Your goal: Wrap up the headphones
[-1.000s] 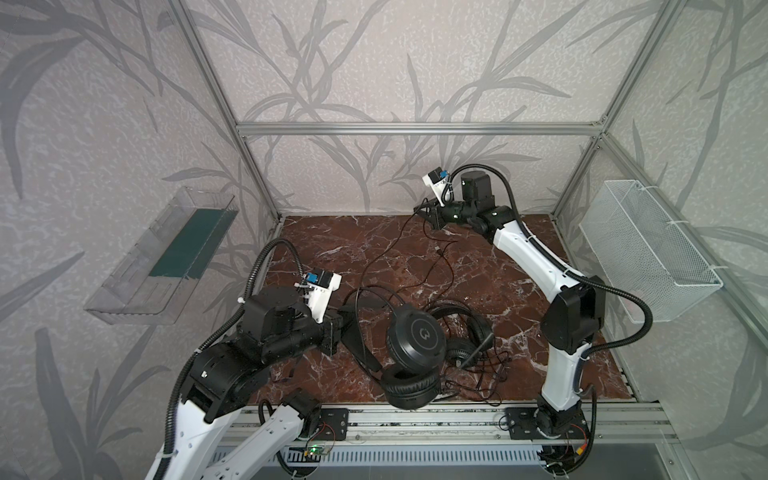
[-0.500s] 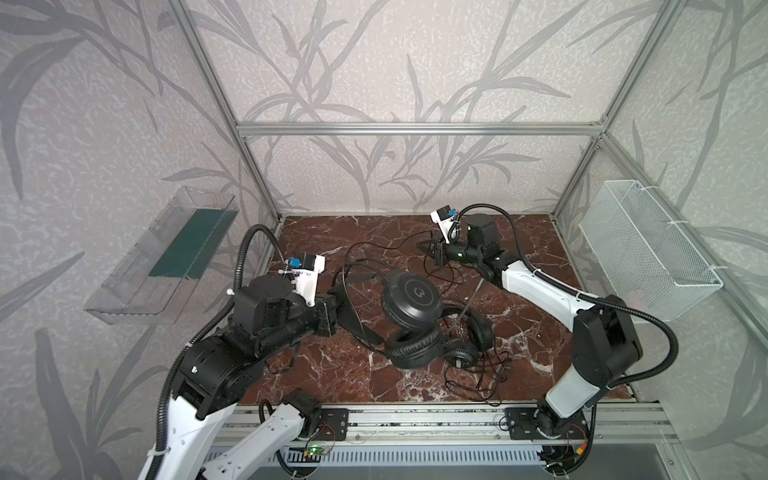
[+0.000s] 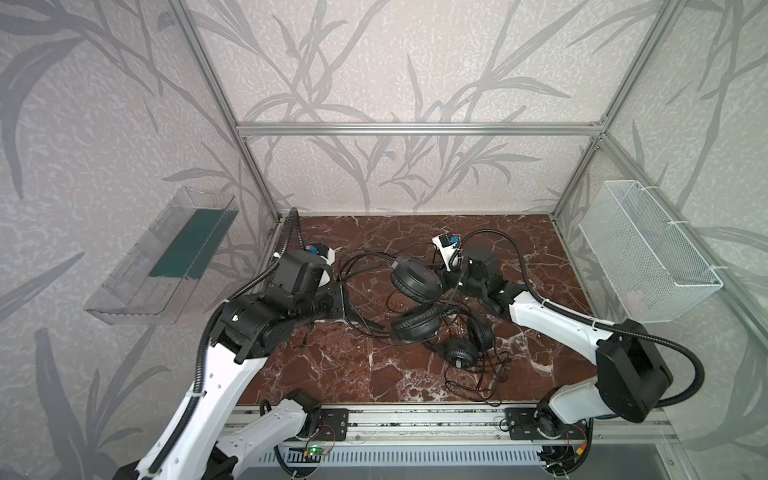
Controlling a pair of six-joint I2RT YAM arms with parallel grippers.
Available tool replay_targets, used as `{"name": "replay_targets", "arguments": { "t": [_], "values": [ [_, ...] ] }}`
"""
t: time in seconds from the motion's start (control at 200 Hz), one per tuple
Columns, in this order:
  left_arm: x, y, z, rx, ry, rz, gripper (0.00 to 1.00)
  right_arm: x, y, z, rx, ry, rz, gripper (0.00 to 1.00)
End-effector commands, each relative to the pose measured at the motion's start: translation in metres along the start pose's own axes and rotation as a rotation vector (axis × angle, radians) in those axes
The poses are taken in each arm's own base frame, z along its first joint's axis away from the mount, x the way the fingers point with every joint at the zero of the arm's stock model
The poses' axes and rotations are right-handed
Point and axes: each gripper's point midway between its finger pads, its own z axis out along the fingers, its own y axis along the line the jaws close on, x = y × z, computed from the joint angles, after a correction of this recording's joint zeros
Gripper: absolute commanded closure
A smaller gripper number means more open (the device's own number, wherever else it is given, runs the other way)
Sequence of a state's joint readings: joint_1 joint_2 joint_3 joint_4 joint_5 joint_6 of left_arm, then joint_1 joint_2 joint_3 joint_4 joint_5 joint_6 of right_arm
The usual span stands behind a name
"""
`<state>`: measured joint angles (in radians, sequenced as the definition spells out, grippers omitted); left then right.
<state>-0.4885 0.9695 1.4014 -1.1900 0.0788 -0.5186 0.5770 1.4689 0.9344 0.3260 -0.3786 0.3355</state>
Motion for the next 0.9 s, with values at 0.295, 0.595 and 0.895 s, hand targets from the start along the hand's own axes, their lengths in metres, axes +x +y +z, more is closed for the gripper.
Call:
{"name": "replay_targets", "arguments": {
  "t": [0.295, 0.595, 0.895],
  "values": [
    [0.004, -0.006, -0.011, 0.078, 0.019, -0.068, 1.00, -0.007, -0.075, -0.008, 0.133, -0.119, 0.227, 1.00],
    [0.001, -0.023, -0.005, 0.176, 0.039, -0.117, 1.00, -0.003, -0.058, 0.009, 0.025, -0.100, 0.167, 1.00],
    [-0.029, -0.028, -0.015, 0.261, -0.040, -0.349, 1.00, 0.039, -0.034, 0.015, 0.025, -0.080, 0.168, 1.00]
  ]
}}
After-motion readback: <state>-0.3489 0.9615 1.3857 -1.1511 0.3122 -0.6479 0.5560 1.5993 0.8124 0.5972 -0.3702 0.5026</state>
